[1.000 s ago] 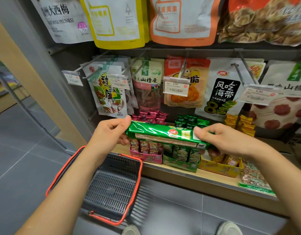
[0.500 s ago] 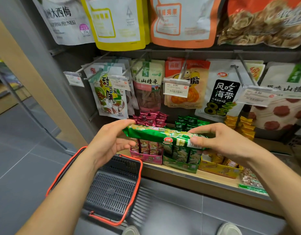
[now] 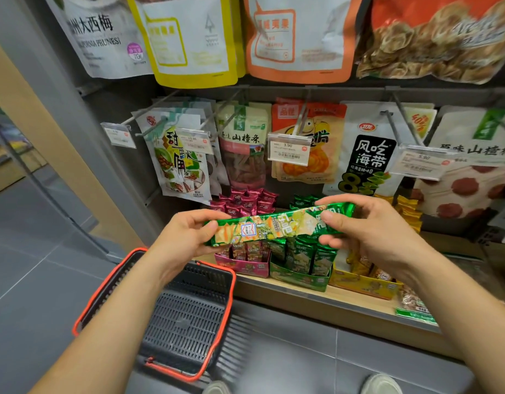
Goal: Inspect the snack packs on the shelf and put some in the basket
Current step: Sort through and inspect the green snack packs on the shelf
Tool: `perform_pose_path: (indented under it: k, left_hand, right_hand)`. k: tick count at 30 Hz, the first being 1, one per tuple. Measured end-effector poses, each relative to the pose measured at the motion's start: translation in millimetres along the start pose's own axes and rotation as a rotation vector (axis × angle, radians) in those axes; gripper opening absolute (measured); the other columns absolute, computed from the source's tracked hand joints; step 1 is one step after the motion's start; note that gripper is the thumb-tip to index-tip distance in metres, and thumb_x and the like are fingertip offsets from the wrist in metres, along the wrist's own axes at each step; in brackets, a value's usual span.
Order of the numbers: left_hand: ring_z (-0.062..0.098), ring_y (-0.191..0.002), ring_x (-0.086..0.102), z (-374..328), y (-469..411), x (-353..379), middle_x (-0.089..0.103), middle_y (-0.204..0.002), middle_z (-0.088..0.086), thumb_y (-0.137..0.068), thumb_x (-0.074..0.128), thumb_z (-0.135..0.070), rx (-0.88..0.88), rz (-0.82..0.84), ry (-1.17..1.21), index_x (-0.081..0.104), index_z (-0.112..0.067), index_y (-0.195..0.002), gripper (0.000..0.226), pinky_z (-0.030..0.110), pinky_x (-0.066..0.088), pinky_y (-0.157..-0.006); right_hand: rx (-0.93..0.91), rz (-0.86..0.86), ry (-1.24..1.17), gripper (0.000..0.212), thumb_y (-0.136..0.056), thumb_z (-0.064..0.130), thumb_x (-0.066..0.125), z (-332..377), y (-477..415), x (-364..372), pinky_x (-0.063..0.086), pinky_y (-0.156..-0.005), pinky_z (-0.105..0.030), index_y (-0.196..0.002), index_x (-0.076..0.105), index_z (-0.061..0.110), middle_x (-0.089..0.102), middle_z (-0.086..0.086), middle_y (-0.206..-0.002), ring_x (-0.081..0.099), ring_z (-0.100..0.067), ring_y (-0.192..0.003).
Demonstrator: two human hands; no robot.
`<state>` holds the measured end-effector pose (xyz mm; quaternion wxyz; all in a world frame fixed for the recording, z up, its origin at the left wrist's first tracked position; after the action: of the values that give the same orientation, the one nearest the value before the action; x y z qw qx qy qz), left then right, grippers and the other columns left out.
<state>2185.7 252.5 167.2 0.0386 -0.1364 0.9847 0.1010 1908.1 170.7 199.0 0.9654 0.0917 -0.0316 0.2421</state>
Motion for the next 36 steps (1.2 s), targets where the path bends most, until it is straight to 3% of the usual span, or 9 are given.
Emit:
perform_pose_path:
  k: [5,8,10,13,18,22,25,30,36]
  left_hand:
    - [0.006,-0.101,0.065,15.0,-2.3,25.7,0.068,-0.113,-0.005,-0.091,0.061,0.001,0.063,0.154,-0.646,0.064,-0.018,-0.125,0.039,0.024,0.056,-0.081]
    - [-0.001,-0.078,0.061,23.7,-2.7,49.3,0.064,-0.093,-0.009,-0.083,0.074,-0.010,0.080,0.249,-0.870,0.063,-0.020,-0.128,0.048,0.011,0.051,-0.069]
    - [0.002,-0.070,0.058,29.0,-1.6,66.8,0.055,-0.081,-0.014,-0.080,0.078,-0.015,0.096,0.318,-0.982,0.062,-0.023,-0.124,0.048,0.022,0.051,-0.067]
    - [0.022,-0.092,0.061,34.3,-1.4,87.8,0.065,-0.098,-0.001,-0.079,0.077,-0.022,0.181,0.349,-1.171,0.051,-0.022,-0.121,0.049,0.032,0.046,-0.074]
    - [0.038,-0.102,0.062,45.1,-9.1,103.9,0.067,-0.110,0.016,-0.079,0.077,-0.026,0.218,0.388,-1.338,0.044,-0.014,-0.120,0.054,0.045,0.052,-0.081]
    - [0.040,-0.106,0.061,58.2,-17.4,111.4,0.065,-0.116,0.020,-0.079,0.075,-0.019,0.194,0.462,-1.401,0.046,-0.011,-0.130,0.060,0.045,0.052,-0.084]
    - [0.038,-0.106,0.061,57.8,-30.1,112.8,0.066,-0.115,0.018,-0.080,0.066,-0.010,0.225,0.432,-1.353,0.053,-0.012,-0.126,0.048,0.041,0.049,-0.082]
    - [0.028,-0.109,0.062,45.8,-60.7,103.7,0.069,-0.116,0.007,-0.083,0.059,-0.002,0.271,0.236,-1.184,0.060,-0.023,-0.128,0.050,0.039,0.051,-0.092]
    - [0.028,-0.112,0.056,43.8,-86.3,98.5,0.059,-0.119,0.005,-0.083,0.069,-0.007,0.364,0.160,-1.239,0.062,-0.024,-0.126,0.046,0.037,0.048,-0.093]
  right_hand:
    - [-0.176,-0.175,0.125,0.017,-0.089,0.030,0.063,3.6,-0.6,-3.4,0.051,-0.053,-0.015,-0.098,0.076,0.025,0.068,0.005,-0.096,0.068,-0.018,-0.059]
    - [-0.234,-0.219,0.223,0.020,-0.095,0.030,0.057,3.0,-0.6,-7.7,0.047,-0.053,-0.015,-0.100,0.076,0.029,0.069,0.004,-0.095,0.061,-0.013,-0.060]
    - [-0.291,-0.229,0.282,0.020,-0.095,0.029,0.057,5.2,0.9,-9.3,0.046,-0.055,-0.017,-0.099,0.076,0.029,0.073,0.004,-0.098,0.059,-0.006,-0.063]
    - [-0.410,-0.225,0.360,0.017,-0.092,0.022,0.063,13.9,5.9,-8.9,0.047,-0.056,-0.014,-0.091,0.077,0.032,0.075,0.012,-0.092,0.060,0.003,-0.071]
    - [-0.346,0.007,0.844,0.037,-0.080,0.030,0.076,17.5,9.9,-3.4,0.046,-0.086,-0.013,-0.113,0.065,0.045,0.067,0.022,-0.104,0.060,0.008,-0.097]
    - [-0.268,0.091,1.119,0.031,-0.086,0.039,0.069,1.3,11.4,5.8,0.044,-0.064,-0.020,-0.116,0.059,0.043,0.063,0.019,-0.075,0.057,0.005,-0.063]
    - [-0.312,0.049,1.130,0.023,-0.091,0.037,0.064,-4.1,6.9,9.1,0.045,-0.068,-0.026,-0.114,0.060,0.038,0.064,0.017,-0.083,0.057,0.002,-0.066]
    - [-0.334,-0.051,1.126,0.028,-0.091,0.028,0.065,-9.8,0.4,13.3,0.046,-0.098,-0.039,-0.118,0.060,0.035,0.064,0.006,-0.119,0.058,-0.016,-0.109]
    - [-0.404,-0.119,1.073,0.043,-0.087,0.018,0.070,-31.2,-1.4,33.9,0.051,-0.092,-0.033,-0.125,0.051,0.029,0.064,0.007,-0.116,0.060,-0.015,-0.107]
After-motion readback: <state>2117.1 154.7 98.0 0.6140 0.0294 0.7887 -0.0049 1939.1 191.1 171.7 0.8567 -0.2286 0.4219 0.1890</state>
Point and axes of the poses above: each hand's wrist, its own y-axis away from the middle knuckle, its own x-axis out of the palm, z = x × y, the point moved 3 cm from there along -y, towards the middle knuckle
